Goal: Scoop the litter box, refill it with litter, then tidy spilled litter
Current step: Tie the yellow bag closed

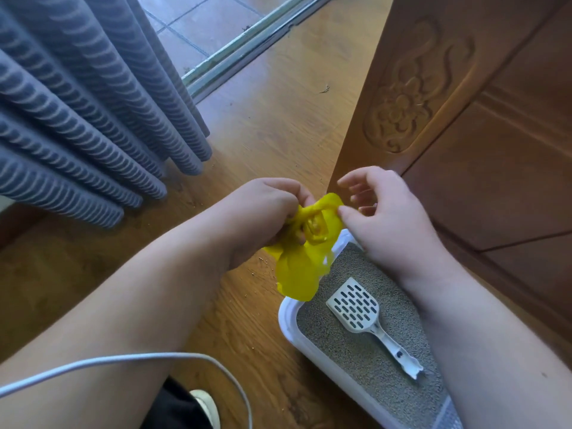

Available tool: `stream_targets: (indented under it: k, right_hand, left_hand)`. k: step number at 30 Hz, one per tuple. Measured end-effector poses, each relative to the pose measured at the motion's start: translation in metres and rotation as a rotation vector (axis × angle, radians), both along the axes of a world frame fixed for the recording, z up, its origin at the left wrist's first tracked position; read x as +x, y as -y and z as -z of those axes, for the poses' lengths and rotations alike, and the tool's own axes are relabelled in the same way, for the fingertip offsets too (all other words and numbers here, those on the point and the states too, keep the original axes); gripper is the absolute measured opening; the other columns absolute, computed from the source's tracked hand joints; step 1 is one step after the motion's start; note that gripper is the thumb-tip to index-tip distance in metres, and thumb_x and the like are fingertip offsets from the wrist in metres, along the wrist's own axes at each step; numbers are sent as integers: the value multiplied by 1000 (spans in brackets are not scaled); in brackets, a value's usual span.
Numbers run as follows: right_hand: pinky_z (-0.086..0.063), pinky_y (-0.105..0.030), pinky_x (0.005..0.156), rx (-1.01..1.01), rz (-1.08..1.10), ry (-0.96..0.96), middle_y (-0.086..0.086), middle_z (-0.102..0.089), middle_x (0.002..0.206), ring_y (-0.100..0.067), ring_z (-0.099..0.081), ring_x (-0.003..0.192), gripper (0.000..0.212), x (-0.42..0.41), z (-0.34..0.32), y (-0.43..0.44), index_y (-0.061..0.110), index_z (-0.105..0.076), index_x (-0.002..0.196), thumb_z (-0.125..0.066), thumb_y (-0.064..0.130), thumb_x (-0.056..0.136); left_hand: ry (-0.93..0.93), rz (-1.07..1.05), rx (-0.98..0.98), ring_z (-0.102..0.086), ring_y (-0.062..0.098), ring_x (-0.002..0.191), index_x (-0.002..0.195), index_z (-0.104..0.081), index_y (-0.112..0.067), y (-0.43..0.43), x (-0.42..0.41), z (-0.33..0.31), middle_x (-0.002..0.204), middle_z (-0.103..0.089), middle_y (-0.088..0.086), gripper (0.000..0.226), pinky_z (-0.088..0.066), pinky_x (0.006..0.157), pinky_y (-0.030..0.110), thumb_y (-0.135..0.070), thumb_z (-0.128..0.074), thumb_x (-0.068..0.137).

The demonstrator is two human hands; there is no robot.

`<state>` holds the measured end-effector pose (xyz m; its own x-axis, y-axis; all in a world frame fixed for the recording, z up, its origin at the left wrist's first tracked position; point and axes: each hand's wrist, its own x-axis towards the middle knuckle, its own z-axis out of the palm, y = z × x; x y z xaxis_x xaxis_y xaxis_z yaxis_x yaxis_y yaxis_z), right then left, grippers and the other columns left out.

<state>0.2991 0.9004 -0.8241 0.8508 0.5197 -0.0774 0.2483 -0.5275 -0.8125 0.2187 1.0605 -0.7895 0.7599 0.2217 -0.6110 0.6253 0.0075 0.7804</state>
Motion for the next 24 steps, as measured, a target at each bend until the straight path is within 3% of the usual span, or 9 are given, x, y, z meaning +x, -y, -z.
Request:
stream_targets:
  k: [2, 4, 8, 11, 15, 18, 21, 22, 24]
  right_hand:
    - [-44, -12, 76, 32, 159, 26, 1, -64, 98, -7, -60, 86, 15, 3, 2, 1, 26, -62, 94, -60, 13, 87]
    - [-49, -31, 69, 93, 221, -142, 3, -67, 82, -15, -63, 75, 7, 5, 2, 1, 23, -62, 87, -55, 25, 89]
    - [-40, -29, 48, 64, -44, -606, -4, -71, 79, -14, -56, 57, 39, -9, -4, -3, 15, -66, 87, -49, 47, 101]
    - [-44, -32, 57, -86, -176, -345, -4, -69, 75, -14, -55, 57, 31, -15, -6, -4, 12, -65, 83, -61, 40, 95]
    - [-34, -23, 54, -220, -99, -53, 4, -52, 60, -10, -46, 59, 31, -15, -6, -4, 14, -55, 72, -62, 36, 92]
    - [-43, -34, 61, -195, -256, -41, 1, -54, 63, -11, -50, 62, 29, -7, -19, 3, 18, -55, 76, -57, 39, 96]
    - [-48, -32, 62, 118, -380, -289, -2, -54, 65, -11, -50, 62, 26, 6, -52, 16, 14, -59, 81, -56, 36, 94]
    - [-46, -28, 60, 145, -402, -358, 1, -53, 64, -9, -50, 62, 25, 13, -58, 25, 13, -60, 80, -57, 34, 95]
    - [-44, -28, 59, -92, -382, -294, 4, -55, 59, -10, -51, 58, 25, 28, -51, 46, 18, -62, 76, -60, 31, 97]
  left_hand:
    - [17, -106, -46, -56, 22, 60, 74, -67, -10, -3, 1, 1, 63, -59, 9, 38, -48, 63, 30, 13, -37, 82]
    - [35, -173, -53, -57, 23, 62, 76, -67, -9, -4, 2, 2, 62, -61, 7, 38, -50, 67, 33, 14, -37, 83]
    - [95, -107, -39, -57, 22, 69, 79, -67, -11, 2, 0, 5, 67, -61, 8, 30, -47, 75, 40, 7, -44, 82]
    - [124, 23, 169, -58, 16, 64, 87, -69, -14, 7, -2, 5, 70, -68, 6, 28, -49, 66, 32, 1, -46, 84]
    - [192, 122, 635, -56, -1, 58, 88, -70, -28, 9, -3, 3, 74, -67, -7, 25, -45, 55, 18, -11, -52, 86]
    - [358, 42, 824, -58, -4, 79, 91, -69, -30, 5, -5, -4, 83, -63, -15, 19, -40, 66, 12, -16, -61, 82]
    - [550, -112, 777, -59, 2, 79, 90, -71, -25, -3, -10, -17, 82, -66, -12, 12, -44, 70, 12, -16, -68, 83]
    - [529, -180, 776, -58, 3, 75, 87, -70, -25, -8, -12, -19, 80, -66, -9, 8, -46, 68, 17, -18, -69, 83]
    - [286, -248, 879, -58, 11, 74, 84, -67, -25, -26, -15, -13, 78, -65, -7, 1, -46, 68, 27, -25, -68, 84]
